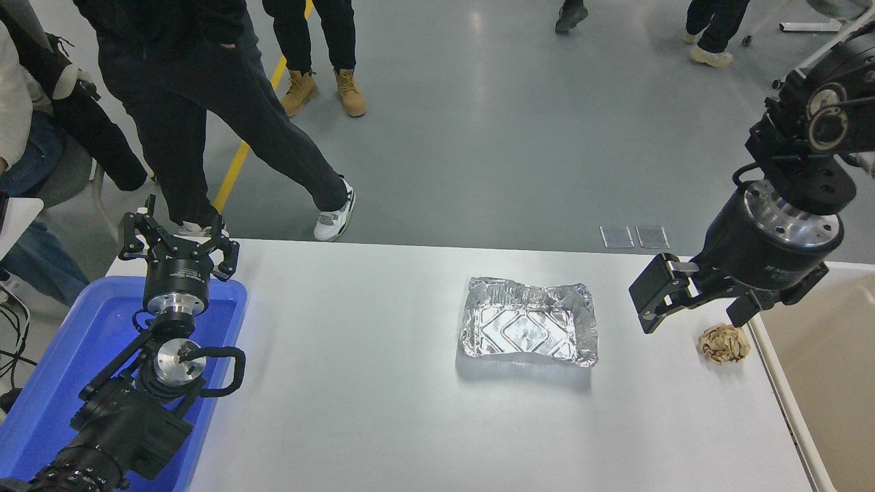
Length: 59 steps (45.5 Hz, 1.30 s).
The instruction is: Pick up foil plate and place in dustbin
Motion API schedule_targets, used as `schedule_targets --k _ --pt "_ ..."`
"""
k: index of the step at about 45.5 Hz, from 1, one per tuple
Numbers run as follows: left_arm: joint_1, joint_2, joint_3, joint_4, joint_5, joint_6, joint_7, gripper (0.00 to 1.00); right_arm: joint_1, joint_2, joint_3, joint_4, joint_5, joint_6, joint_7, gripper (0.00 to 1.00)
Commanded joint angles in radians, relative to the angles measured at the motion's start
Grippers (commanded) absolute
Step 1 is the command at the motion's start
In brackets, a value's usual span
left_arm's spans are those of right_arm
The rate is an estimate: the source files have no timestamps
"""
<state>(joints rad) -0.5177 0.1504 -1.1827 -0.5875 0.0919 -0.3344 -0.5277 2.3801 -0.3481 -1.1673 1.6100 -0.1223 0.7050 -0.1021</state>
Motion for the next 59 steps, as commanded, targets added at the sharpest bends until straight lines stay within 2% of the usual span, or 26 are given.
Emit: schedule_targets --k 1,6,10,19,29,36,41,59 --pt "-0.001 0.0 0.0 0.0 0.0 0.0 0.0 0.99 -0.149 0.004 0.092 -0.188 0.0 -0.084 -0.001 1.0" --pt "0.001 0.0 0.0 -0.003 0.0 0.0 0.0 0.99 -0.255 0.023 0.094 -0.269 -0.019 -0.094 -0.002 1.0" --pt "0.001 0.0 0.0 -0.003 0.0 0.0 0.0 0.99 -0.344 0.084 0.095 -0.355 -0.031 -0.131 -0.002 1.0" --pt "0.001 0.0 0.0 0.0 0.002 0.0 0.0 0.99 -0.542 0.19 0.095 -0.469 -0.034 -0.384 -0.001 1.0" --pt "0.001 0.0 0.0 0.0 0.002 -0.002 0.0 0.99 -0.691 0.248 0.095 -0.574 -0.037 -0.476 -0.001 1.0" --pt "0.001 0.0 0.0 0.0 0.002 0.0 0.0 0.99 -0.798 0.259 0.094 -0.642 -0.06 -0.591 -0.001 1.0" --pt "-0.001 0.0 0.0 0.0 0.0 0.0 0.0 0.99 -0.935 0.307 0.094 -0.737 -0.086 -0.702 -0.002 1.0" --pt "-0.001 0.0 0.0 0.0 0.0 0.0 0.0 0.99 -1.116 0.345 0.094 -0.875 -0.115 -0.723 -0.002 1.0"
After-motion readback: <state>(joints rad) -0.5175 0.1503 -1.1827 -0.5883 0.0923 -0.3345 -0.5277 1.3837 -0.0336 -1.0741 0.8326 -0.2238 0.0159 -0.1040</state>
